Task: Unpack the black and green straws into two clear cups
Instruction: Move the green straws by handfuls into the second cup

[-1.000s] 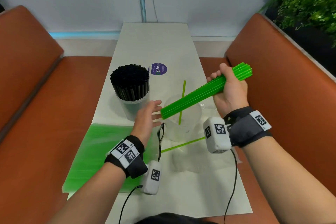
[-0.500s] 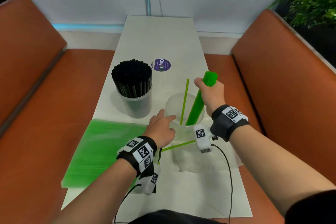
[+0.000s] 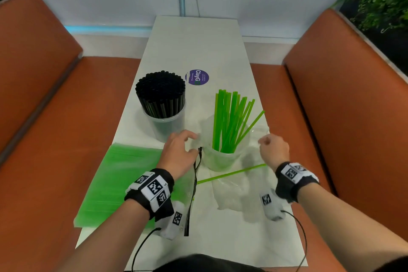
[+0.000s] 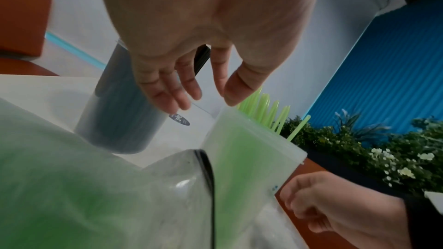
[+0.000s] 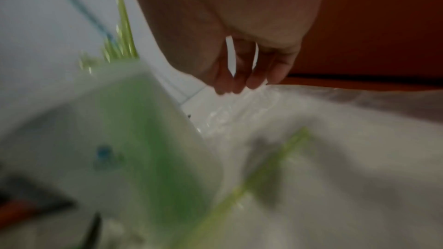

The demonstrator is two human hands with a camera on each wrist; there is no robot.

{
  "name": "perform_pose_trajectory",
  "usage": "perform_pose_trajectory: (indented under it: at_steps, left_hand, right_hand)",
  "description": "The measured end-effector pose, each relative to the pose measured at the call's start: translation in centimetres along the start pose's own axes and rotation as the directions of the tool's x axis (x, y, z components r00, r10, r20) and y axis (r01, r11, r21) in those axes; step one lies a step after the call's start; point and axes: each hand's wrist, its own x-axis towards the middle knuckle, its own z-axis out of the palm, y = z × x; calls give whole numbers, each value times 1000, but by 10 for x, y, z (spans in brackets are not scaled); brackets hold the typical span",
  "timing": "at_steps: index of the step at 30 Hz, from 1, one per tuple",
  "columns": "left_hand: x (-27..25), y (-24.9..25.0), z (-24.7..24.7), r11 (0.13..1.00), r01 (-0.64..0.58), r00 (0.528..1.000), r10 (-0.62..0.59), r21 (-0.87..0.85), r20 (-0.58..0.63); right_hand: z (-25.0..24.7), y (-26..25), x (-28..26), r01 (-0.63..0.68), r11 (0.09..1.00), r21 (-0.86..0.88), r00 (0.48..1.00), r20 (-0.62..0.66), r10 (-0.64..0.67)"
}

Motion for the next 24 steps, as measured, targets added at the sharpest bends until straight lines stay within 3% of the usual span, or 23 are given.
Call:
perform_pose_trajectory:
  at_steps: [4,9,17,24]
  left_hand:
    - [-6,-10,7,994,26,997,-33,104,64]
    - [-17,-16,12,973,53,984,-90,226,156]
    - [-30,-18,17,934,59,975,-130,353,181]
    - [-26,-22,11,977,122,986,-139,175,88]
  right_hand:
    - [30,27,-18,244,868,-433,943,314,-109]
    - [51,31,-25,377,701,-606,911,381,-160]
    - [54,40,-33,428,634,-644,900,365,-237]
    - [22,49,-46,598,744,-299,755,521,-398]
